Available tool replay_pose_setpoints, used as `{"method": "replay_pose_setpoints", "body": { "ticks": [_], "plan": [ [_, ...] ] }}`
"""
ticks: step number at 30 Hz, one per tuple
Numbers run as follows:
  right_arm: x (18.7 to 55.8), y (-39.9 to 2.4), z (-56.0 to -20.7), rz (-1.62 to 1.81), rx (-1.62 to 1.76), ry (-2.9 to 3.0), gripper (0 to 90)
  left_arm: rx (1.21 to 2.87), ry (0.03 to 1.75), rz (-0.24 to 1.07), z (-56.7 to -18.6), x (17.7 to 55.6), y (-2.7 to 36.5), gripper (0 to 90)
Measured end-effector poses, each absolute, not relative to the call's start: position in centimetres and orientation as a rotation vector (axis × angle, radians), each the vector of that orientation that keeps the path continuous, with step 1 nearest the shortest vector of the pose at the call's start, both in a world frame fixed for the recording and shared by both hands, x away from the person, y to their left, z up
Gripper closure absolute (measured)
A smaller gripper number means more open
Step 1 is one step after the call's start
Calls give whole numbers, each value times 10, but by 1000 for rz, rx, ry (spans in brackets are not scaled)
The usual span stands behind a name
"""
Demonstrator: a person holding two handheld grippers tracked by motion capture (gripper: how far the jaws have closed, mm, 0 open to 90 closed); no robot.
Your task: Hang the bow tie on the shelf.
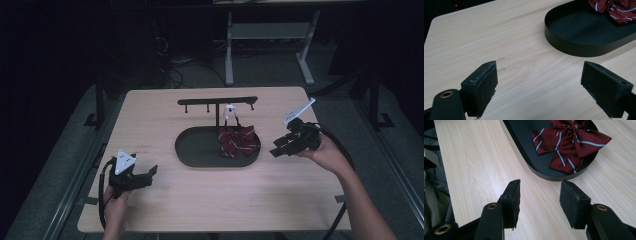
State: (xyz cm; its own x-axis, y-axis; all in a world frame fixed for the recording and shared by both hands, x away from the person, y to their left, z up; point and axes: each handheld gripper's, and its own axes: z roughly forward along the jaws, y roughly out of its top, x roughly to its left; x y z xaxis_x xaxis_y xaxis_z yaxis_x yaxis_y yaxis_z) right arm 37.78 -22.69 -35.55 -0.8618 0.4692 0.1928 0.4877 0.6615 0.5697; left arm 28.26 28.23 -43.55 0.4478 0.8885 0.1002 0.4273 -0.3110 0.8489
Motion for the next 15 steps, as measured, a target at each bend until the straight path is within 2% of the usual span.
{"method": "replay_pose_setpoints", "body": {
  "ticks": [15],
  "plan": [
    [368, -237, -374, -987, -843, -2814, 499, 1918, 1109, 743, -436, 282, 282, 135]
  ]
}}
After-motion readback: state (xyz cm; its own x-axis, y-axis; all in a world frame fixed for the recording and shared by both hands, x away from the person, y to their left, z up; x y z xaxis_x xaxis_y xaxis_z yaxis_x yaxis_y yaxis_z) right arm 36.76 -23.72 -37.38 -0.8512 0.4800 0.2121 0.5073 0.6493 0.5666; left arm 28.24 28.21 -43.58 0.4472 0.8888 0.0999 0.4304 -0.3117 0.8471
